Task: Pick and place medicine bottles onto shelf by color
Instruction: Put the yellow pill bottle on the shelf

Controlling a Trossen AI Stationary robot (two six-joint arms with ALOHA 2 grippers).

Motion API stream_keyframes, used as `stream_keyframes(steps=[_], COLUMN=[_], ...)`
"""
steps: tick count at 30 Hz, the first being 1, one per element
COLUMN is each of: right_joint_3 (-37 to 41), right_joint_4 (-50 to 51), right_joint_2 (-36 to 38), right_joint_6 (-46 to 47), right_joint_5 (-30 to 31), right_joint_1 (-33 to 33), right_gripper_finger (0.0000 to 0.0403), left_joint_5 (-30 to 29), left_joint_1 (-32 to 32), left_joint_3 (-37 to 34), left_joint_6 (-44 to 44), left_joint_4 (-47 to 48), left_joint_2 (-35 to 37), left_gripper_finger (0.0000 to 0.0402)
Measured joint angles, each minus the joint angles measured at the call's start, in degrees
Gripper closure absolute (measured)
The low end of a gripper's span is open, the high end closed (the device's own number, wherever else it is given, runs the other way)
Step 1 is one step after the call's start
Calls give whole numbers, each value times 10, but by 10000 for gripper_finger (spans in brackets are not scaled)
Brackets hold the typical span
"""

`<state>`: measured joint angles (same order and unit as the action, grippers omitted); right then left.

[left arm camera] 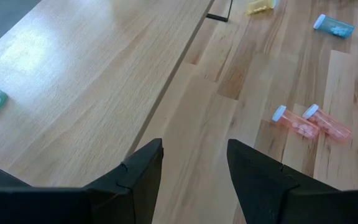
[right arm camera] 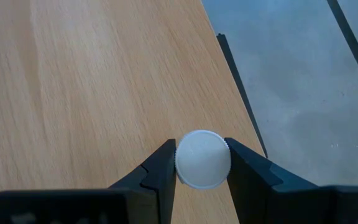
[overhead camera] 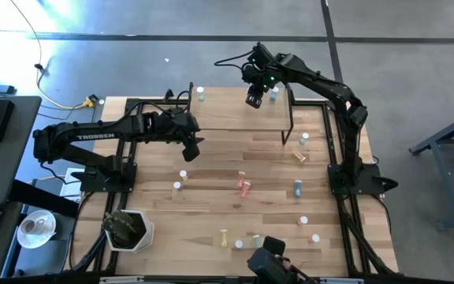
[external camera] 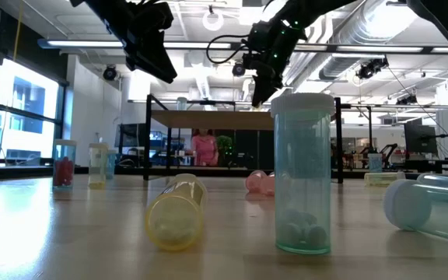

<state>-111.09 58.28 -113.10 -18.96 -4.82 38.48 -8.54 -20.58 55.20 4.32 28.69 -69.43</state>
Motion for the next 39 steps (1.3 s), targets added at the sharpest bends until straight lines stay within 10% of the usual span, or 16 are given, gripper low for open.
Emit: stream_keyframes(steps=[39], right_joint_3=[3], right_joint_4=[17], right_joint_2=[-3], right_joint_6=[6], right_joint_5=[23], right_joint_1=[-10], right_gripper_finger=[264], left_joint_5=[0], left_joint_1=[0], left_joint_3=[0], left_joint_6=[0], left_joint_4=[0], left_joint_2=[0], left_gripper_finger=[229])
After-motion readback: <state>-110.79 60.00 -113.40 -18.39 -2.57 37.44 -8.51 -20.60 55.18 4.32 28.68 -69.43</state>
